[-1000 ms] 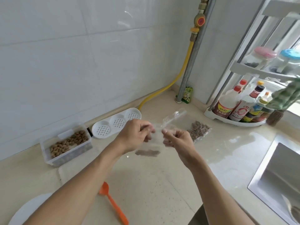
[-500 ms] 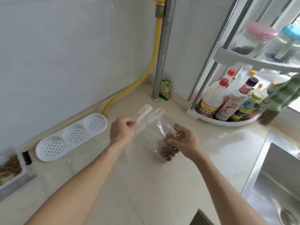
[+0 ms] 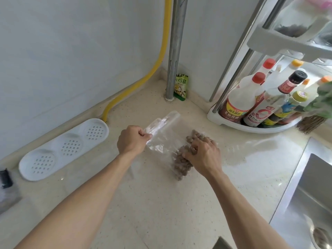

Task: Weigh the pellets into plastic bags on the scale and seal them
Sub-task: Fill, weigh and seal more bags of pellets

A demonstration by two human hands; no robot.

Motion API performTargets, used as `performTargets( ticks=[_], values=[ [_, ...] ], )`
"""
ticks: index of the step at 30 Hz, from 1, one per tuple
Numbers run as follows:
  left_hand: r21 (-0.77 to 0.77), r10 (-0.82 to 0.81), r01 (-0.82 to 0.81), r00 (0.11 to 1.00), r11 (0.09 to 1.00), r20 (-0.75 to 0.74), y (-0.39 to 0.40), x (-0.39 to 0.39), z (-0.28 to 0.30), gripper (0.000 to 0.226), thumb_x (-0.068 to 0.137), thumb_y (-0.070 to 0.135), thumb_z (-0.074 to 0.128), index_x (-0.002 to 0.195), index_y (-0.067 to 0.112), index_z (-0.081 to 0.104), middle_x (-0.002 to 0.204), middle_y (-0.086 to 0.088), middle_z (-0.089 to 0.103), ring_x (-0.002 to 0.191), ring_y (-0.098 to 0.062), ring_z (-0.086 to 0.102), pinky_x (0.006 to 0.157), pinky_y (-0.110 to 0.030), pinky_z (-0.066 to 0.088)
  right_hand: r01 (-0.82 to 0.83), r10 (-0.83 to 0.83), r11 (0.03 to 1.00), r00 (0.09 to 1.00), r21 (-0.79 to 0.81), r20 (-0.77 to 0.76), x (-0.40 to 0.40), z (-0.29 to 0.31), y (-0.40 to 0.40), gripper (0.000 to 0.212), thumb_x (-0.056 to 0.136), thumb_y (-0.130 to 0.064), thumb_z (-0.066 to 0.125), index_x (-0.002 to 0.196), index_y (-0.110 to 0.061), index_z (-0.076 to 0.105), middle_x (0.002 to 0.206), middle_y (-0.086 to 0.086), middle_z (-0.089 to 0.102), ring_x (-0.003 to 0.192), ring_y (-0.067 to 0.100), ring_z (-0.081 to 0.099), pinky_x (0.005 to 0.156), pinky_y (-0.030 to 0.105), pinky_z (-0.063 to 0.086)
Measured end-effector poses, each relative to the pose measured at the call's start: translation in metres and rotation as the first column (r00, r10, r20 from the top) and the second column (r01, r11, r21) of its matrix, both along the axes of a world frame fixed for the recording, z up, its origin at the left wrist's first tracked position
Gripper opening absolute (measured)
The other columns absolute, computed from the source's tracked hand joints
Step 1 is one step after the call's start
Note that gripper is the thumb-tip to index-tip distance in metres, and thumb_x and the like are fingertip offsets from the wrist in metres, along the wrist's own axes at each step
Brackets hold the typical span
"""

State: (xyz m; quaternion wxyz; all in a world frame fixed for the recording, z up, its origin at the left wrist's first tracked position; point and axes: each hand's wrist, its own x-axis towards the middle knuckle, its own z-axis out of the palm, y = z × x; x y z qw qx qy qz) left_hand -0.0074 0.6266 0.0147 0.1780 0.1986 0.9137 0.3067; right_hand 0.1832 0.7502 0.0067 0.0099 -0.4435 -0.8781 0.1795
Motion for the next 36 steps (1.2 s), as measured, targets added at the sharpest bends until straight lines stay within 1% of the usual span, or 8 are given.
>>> performTargets(
  ticks=[6, 12, 18, 22, 25, 29, 32, 36],
  values=[
    [-0.048, -0.071, 0.066, 0.992, 0.997, -0.106, -0.025, -0.011, 0.001, 0.045, 0.088, 0.048, 0.062, 0.121, 0.018, 0.058, 0.114, 0.000, 0.057, 0.105, -0.020, 0.057, 0.077, -0.033, 0.046, -0.036, 0.035, 0.999, 0.994, -0.004, -0.100, -0.028, 0.015, -0.020, 0.048, 0.087, -0.050, 0.064, 0.123, -0.019, 0.065, 0.134, 0.005, 0.056, 0.124, 0.027, 0.043, 0.101, 0.040, 0.033],
    [-0.208, -0.210, 0.182, 0.970, 0.961, -0.122, -0.107, -0.024, -0.001, 0.049, 0.089, 0.037, 0.062, 0.132, 0.018, 0.051, 0.131, -0.003, 0.050, 0.121, -0.021, 0.045, 0.094, -0.036, 0.045, -0.251, 0.214, 0.954, 0.953, -0.165, -0.216, -0.080, 0.008, -0.079, 0.044, 0.091, -0.043, 0.063, 0.122, -0.012, 0.064, 0.120, 0.006, 0.064, 0.110, 0.024, 0.057, 0.087, 0.037, 0.050],
    [-0.444, -0.257, 0.222, 0.966, 0.868, -0.020, -0.179, -0.027, -0.012, 0.082, 0.077, 0.049, 0.072, 0.144, 0.020, 0.035, 0.145, -0.003, 0.042, 0.132, -0.024, 0.040, 0.104, -0.037, 0.039, -0.325, 0.318, 0.910, 0.945, -0.255, -0.072, -0.108, -0.016, -0.137, 0.066, 0.087, -0.053, 0.064, 0.136, -0.013, 0.046, 0.129, 0.006, 0.053, 0.120, 0.028, 0.050, 0.095, 0.038, 0.047],
    [-0.537, -0.295, 0.176, 0.944, 0.825, -0.145, -0.196, -0.023, -0.021, 0.093, 0.069, 0.052, 0.076, 0.146, 0.022, 0.032, 0.142, -0.002, 0.044, 0.129, -0.023, 0.043, 0.103, -0.037, 0.034, -0.339, 0.347, 0.922, 0.938, -0.188, 0.008, -0.114, -0.026, -0.154, 0.068, 0.082, -0.050, 0.072, 0.132, -0.014, 0.043, 0.127, 0.005, 0.048, 0.115, 0.026, 0.051, 0.094, 0.037, 0.046],
    [-0.503, -0.297, 0.128, 0.916, 0.855, -0.271, -0.198, -0.018, -0.024, 0.087, 0.070, 0.043, 0.079, 0.143, 0.021, 0.038, 0.134, -0.003, 0.050, 0.124, -0.022, 0.046, 0.102, -0.036, 0.031, -0.337, 0.336, 0.919, 0.941, -0.203, -0.040, -0.116, -0.028, -0.156, 0.055, 0.085, -0.039, 0.073, 0.128, -0.014, 0.050, 0.123, 0.005, 0.054, 0.110, 0.025, 0.055, 0.094, 0.037, 0.047],
    [-0.319, -0.211, 0.099, 0.917, 0.943, -0.338, -0.199, -0.017, -0.019, 0.047, 0.078, 0.008, 0.067, 0.123, 0.020, 0.059, 0.107, 0.003, 0.059, 0.103, -0.017, 0.058, 0.093, -0.033, 0.035, -0.308, 0.294, 0.929, 0.951, -0.205, -0.096, -0.115, -0.026, -0.155, 0.051, 0.086, -0.034, 0.070, 0.129, -0.015, 0.051, 0.126, 0.004, 0.057, 0.116, 0.024, 0.053, 0.096, 0.037, 0.045],
    [-0.120, -0.146, 0.127, 0.976, 0.985, -0.160, -0.202, -0.023, -0.001, 0.026, 0.086, 0.005, 0.060, 0.104, 0.023, 0.066, 0.087, 0.013, 0.060, 0.080, -0.005, 0.059, 0.084, -0.029, 0.048, -0.259, 0.223, 0.941, 0.959, -0.219, -0.176, -0.112, -0.020, -0.155, 0.050, 0.087, -0.038, 0.067, 0.128, -0.013, 0.053, 0.125, 0.005, 0.056, 0.117, 0.024, 0.050, 0.096, 0.040, 0.045],
    [0.079, -0.115, 0.107, 0.988, 0.991, 0.104, -0.216, -0.030, 0.032, 0.019, 0.088, 0.006, 0.064, 0.094, 0.023, 0.068, 0.086, 0.010, 0.064, 0.078, 0.001, 0.058, 0.069, -0.010, 0.044, -0.231, 0.109, 0.927, 0.919, -0.295, -0.378, -0.107, 0.001, -0.164, 0.039, 0.088, -0.031, 0.065, 0.120, -0.012, 0.052, 0.106, 0.003, 0.066, 0.099, 0.021, 0.062, 0.091, 0.043, 0.049]
  ],
)
